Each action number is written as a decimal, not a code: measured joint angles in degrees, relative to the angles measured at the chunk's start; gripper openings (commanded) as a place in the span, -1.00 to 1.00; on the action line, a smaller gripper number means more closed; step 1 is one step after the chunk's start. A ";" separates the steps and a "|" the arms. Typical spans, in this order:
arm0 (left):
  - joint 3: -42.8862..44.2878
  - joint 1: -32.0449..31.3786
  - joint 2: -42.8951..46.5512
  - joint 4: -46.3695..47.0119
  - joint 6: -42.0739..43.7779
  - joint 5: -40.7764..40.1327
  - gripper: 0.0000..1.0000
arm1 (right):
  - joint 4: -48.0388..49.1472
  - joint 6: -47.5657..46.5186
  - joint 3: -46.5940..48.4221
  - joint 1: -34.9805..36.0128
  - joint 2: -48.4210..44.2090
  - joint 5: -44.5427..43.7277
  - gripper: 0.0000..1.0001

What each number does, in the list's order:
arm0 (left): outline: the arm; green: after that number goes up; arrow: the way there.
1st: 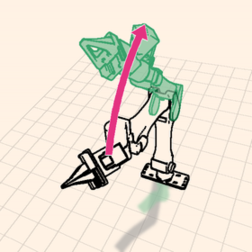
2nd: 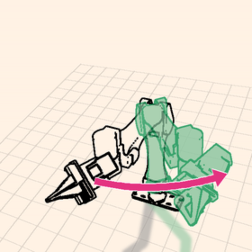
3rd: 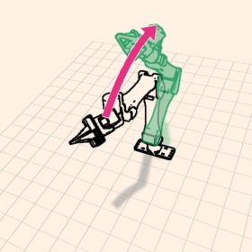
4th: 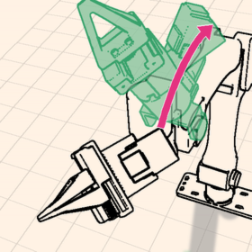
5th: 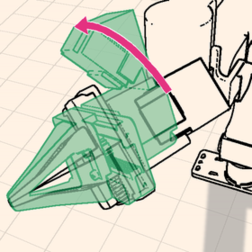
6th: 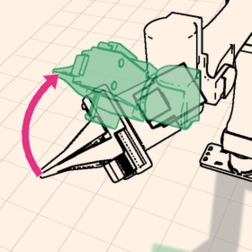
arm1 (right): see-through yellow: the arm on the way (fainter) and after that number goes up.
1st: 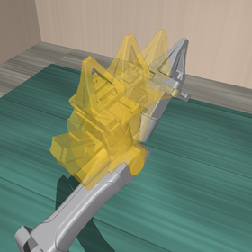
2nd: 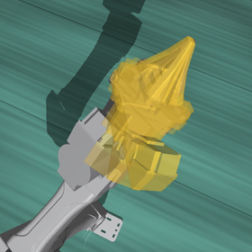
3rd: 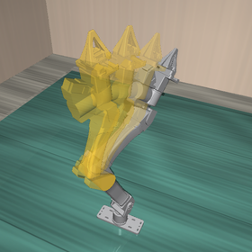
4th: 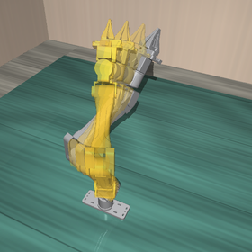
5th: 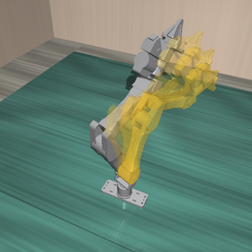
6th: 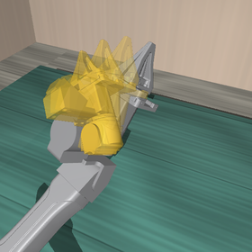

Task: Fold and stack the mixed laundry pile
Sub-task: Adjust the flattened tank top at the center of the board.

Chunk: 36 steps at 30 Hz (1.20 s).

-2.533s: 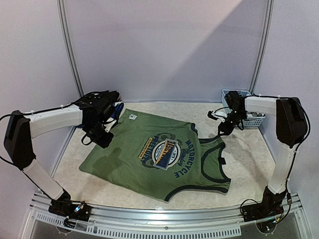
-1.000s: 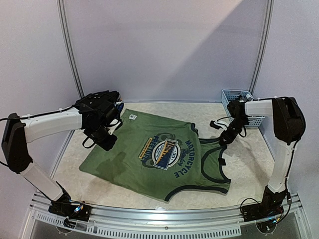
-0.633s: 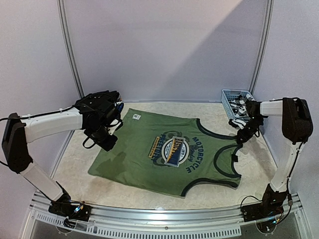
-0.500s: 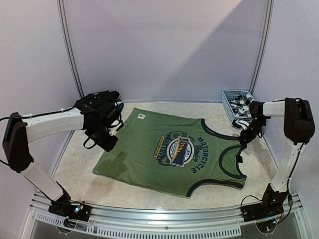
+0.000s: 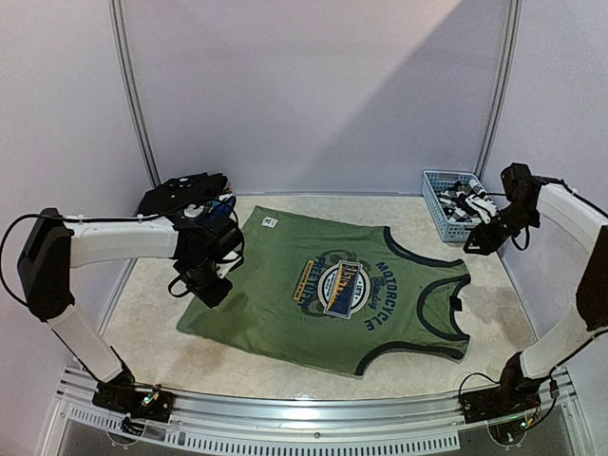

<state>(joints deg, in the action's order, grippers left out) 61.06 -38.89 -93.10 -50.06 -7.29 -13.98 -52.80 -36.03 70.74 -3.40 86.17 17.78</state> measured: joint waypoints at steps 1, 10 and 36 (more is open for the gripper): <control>-0.22 0.00 -0.76 0.33 -0.70 0.92 -0.29 | -0.79 -1.29 -1.38 0.46 -2.29 1.31 -0.19; -4.11 0.00 -5.22 6.36 -9.35 6.29 -0.33 | -6.08 -13.29 -20.48 11.04 -8.50 3.78 -0.23; -32.33 -27.47 23.54 13.29 -56.61 1.53 -0.38 | 1.57 -12.96 -7.34 11.06 9.88 -1.49 -0.25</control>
<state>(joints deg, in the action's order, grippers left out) 28.73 -66.37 -69.56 -36.77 -63.90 -12.45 -51.22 -48.99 63.40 7.66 96.05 16.29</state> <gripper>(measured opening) 0.310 0.376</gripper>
